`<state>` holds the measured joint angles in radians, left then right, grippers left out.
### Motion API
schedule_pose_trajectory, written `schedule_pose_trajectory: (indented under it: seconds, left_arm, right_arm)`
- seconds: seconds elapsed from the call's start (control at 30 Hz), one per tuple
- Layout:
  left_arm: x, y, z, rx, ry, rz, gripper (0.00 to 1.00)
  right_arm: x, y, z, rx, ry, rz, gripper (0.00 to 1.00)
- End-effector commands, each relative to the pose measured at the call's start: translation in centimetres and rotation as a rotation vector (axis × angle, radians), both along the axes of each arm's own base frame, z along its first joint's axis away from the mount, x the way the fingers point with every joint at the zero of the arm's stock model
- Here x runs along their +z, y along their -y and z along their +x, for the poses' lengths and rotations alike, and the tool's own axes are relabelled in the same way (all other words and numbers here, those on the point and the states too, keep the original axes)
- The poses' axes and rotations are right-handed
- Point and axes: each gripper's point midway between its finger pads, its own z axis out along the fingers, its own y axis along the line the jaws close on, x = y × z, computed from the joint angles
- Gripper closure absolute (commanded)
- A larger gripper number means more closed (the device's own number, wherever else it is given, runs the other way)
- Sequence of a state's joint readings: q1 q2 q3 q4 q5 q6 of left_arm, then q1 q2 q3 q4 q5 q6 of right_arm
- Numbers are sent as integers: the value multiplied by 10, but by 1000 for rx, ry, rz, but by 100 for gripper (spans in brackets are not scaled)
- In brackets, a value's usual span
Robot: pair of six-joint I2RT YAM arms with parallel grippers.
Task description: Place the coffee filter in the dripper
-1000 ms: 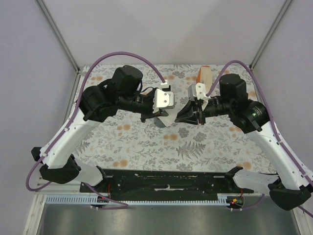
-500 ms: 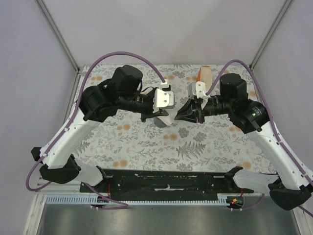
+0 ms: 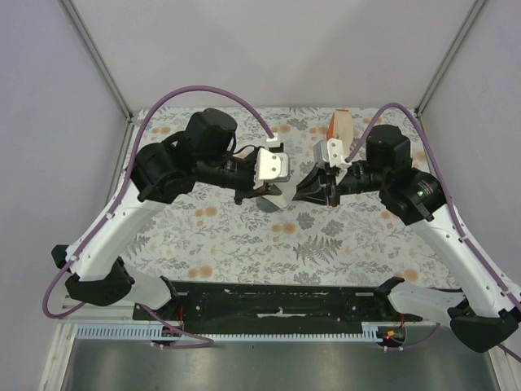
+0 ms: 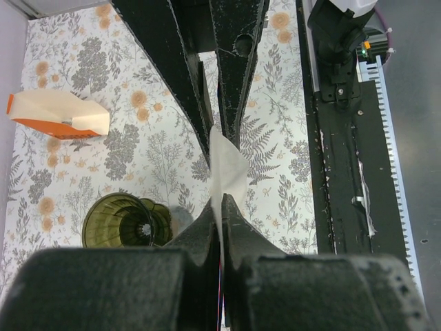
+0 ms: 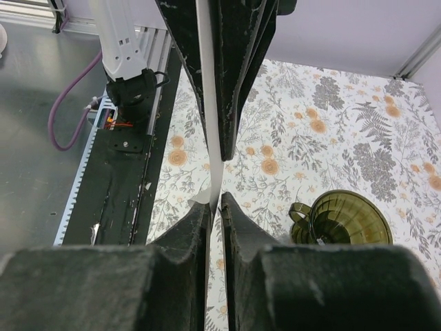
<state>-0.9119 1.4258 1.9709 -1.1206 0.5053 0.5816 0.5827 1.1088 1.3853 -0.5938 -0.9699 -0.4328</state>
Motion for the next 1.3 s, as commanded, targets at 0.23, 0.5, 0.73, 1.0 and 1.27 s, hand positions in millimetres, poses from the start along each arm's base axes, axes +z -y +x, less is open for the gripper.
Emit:
schedule_pose_trajectory:
  seconds: [0.23,0.5,0.73,1.0,1.27]
  left_arm:
    - [29,-2,-23,-85,11,-93,98]
    - [34,-2,-23,-79,9,-108,98]
    - [48,-7,28,213,96,-150,48]
    - [72,-23,61,429,188,-215,15]
    - [62,-22,68,469,178,-214,40]
  right_arm:
    - [28,-3,-13,49,35,114,87]
    - [26,-5,-10,29,-5,124,100]
    - [20,-2,28,-207,-97,109,100]
    - [18,-4,55,-373,-268,134,100]
    - [21,0,108,-739,-620,282,100]
